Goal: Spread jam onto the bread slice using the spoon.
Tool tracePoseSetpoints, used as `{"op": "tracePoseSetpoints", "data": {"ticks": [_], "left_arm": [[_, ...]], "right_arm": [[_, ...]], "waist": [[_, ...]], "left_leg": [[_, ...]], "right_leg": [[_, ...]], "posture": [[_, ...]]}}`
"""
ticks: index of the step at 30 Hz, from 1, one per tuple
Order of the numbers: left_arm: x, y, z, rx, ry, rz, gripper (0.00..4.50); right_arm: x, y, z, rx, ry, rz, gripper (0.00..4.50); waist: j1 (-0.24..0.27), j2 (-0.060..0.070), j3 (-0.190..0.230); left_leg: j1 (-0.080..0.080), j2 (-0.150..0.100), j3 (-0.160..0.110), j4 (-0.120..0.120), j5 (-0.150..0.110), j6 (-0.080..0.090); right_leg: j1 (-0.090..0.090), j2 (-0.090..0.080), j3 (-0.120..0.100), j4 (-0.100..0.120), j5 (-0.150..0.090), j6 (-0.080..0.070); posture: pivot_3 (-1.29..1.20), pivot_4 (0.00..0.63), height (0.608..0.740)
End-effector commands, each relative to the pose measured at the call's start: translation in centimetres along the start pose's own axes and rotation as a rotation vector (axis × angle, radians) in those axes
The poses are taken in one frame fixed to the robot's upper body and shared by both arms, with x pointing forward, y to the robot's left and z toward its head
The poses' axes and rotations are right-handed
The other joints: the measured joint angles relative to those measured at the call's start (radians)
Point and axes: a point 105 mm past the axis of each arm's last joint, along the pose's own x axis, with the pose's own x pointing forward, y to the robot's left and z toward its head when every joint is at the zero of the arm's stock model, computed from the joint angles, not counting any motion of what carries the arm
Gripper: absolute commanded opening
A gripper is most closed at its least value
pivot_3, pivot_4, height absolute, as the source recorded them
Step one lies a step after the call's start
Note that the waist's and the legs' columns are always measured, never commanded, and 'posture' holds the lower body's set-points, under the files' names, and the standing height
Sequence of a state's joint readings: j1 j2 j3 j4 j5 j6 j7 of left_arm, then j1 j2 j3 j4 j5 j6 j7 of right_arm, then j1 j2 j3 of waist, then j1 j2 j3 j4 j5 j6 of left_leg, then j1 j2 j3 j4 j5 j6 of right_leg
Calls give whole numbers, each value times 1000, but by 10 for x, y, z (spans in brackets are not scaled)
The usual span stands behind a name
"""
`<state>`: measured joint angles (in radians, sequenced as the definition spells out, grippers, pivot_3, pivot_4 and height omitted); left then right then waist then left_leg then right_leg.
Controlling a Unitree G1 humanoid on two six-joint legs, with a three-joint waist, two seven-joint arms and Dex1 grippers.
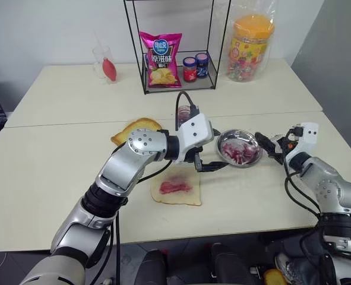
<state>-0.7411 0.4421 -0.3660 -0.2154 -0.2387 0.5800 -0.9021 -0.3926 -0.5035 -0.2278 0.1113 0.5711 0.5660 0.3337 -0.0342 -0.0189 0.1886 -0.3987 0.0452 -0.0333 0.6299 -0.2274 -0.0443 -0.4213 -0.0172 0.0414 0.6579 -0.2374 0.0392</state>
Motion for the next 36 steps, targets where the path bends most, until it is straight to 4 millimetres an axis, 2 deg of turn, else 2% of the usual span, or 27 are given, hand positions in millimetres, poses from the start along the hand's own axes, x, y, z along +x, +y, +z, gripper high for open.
{"op": "tracePoseSetpoints", "data": {"ticks": [1, 5, 10, 16, 18, 20, 27, 32, 36], "left_arm": [[-3, 6, 9, 48, -24, 32, 4500], [-3, 7, 9, 50, -24, 37, 4500], [-8, 14, 9, 50, -30, 76, 4500], [-32, 29, 4, 65, -20, 196, 4500], [-47, 36, 0, 59, -3, 260, 4500], [-71, 40, -8, 69, 39, 324, 4500], [-141, 30, -37, -20, 163, 444, 4500], [-193, 3, -67, -103, 302, 454, 4500], [-206, -4, -71, -116, 324, 464, 4500]], "right_arm": [[-4, 5, 22, -23, -132, -7, 4467], [-6, 5, 26, -34, -173, -27, 4467], [-16, -2, 50, -111, -308, -101, 4467], [-29, 7, 76, -183, -403, -80, 4467], [-33, 20, 80, -200, -396, -9, 4467], [-41, 36, 81, -248, -358, 89, 4467], [-74, 62, 67, -452, -180, 336, 4467], [-109, 71, 44, -575, 41, 563, 4467], [-121, 64, 39, -639, 132, 624, 4467]], "waist": [[0, 0, 0], [1, 0, 0], [1, 0, 0], [-2, 0, 0], [-2, 0, 0], [-2, 0, 0], [2, 0, 0], [2, -1, 0], [4, -2, 1]], "left_leg": [[0, 0, 0, 0, 0, 0], [0, 0, 0, 0, 0, 0], [0, 0, 1, 0, 0, 0], [1, 0, 1, 0, 0, 0], [1, 0, 1, 0, 0, 0], [1, 0, 1, 0, 0, 0], [1, 0, 2, 0, 0, 0], [2, 1, 3, 0, 0, 0], [3, 1, 3, 1, 0, 0]], "right_leg": [[0, 0, 0, 0, 0, 0], [0, 0, 0, 0, 0, 0], [0, 0, 1, 0, 0, 1], [0, 0, 1, 1, 0, 1], [0, 0, 1, 1, 0, 1], [0, 0, 1, 1, 0, 1], [0, -1, 1, 0, 0, 0], [0, -1, 2, 0, 0, 0], [1, -1, 2, 0, -3, -5]], "posture": [[0, 150, 740], [0, 150, 740], [0, 150, 740], [0, 150, 740], [0, 150, 740], [0, 150, 740], [0, 150, 740], [0, 150, 740], [0, 150, 740]]}}
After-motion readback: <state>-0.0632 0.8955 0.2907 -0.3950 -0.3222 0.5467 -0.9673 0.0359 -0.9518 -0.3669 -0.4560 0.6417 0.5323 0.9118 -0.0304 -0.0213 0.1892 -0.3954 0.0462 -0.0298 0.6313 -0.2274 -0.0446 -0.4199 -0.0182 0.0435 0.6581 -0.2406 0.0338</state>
